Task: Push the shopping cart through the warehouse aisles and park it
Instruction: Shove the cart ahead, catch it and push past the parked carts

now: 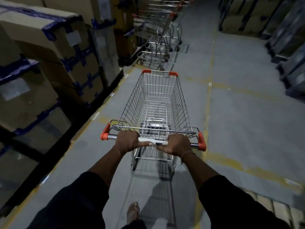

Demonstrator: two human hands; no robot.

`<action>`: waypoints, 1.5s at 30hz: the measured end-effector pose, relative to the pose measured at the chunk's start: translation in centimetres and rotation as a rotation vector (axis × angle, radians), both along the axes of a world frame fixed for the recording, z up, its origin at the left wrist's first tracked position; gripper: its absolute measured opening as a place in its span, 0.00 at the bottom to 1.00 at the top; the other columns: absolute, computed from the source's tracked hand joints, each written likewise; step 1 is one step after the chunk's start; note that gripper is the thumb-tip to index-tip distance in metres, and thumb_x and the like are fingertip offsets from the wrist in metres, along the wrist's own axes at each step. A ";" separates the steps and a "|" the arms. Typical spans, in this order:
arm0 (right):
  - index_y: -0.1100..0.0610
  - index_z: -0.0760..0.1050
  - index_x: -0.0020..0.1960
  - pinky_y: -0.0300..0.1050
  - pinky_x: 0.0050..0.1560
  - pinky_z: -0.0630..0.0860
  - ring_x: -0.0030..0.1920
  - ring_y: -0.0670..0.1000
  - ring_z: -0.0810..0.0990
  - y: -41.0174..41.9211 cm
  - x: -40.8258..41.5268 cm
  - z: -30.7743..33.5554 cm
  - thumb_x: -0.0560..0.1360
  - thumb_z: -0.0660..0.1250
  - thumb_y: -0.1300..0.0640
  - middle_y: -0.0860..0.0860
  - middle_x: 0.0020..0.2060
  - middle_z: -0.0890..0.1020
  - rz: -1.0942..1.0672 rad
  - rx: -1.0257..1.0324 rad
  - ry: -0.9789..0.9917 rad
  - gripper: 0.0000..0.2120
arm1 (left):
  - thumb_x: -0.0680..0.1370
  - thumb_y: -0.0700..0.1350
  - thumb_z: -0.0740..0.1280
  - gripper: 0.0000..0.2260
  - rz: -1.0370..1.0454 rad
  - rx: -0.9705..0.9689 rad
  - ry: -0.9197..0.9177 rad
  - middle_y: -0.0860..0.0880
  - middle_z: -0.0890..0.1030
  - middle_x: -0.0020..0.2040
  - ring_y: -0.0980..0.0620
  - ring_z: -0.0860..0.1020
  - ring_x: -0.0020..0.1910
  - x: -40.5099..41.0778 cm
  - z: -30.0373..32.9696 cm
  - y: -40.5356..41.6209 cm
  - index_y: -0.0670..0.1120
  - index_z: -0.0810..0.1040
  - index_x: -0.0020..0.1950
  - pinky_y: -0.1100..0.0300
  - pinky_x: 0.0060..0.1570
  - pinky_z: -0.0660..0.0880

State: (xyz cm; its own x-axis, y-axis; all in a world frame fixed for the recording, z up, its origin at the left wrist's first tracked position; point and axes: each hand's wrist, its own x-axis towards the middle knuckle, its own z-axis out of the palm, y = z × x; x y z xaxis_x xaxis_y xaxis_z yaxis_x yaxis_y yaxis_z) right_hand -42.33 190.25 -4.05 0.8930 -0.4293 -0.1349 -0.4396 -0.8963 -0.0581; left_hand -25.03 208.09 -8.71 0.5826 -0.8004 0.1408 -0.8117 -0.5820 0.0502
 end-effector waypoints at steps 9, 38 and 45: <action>0.56 0.84 0.48 0.48 0.50 0.77 0.51 0.57 0.85 -8.7 10.4 0.0 0.63 0.57 0.16 0.55 0.48 0.86 -0.166 -0.011 0.065 0.45 | 0.62 0.87 0.35 0.45 -0.162 0.117 -0.052 0.52 0.70 0.27 0.49 0.76 0.28 11.7 0.6 -11.1 0.50 0.72 0.30 0.60 0.32 0.65; 0.57 0.83 0.49 0.48 0.53 0.77 0.53 0.58 0.83 -53.1 38.4 0.5 0.67 0.61 0.19 0.56 0.50 0.85 -0.286 0.016 0.128 0.41 | 0.65 0.87 0.48 0.42 -0.235 0.074 -0.024 0.53 0.67 0.21 0.52 0.71 0.23 41.2 0.7 -57.8 0.47 0.69 0.24 0.62 0.31 0.67; 0.54 0.81 0.44 0.46 0.47 0.77 0.49 0.57 0.84 -62.9 47.5 -0.2 0.68 0.63 0.20 0.54 0.47 0.86 -0.372 -0.012 0.088 0.35 | 0.63 0.88 0.45 0.43 -0.299 0.110 -0.019 0.54 0.68 0.22 0.52 0.74 0.26 50.8 1.2 -69.1 0.48 0.71 0.27 0.61 0.33 0.68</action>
State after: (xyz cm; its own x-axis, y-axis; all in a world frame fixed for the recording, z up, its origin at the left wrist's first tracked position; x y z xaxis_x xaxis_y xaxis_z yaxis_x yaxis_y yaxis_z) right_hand 5.14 127.33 -4.29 0.6612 -0.7240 -0.1968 -0.7379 -0.6749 0.0035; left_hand 25.76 138.96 -7.49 0.3176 -0.9468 0.0528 -0.9477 -0.3188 -0.0169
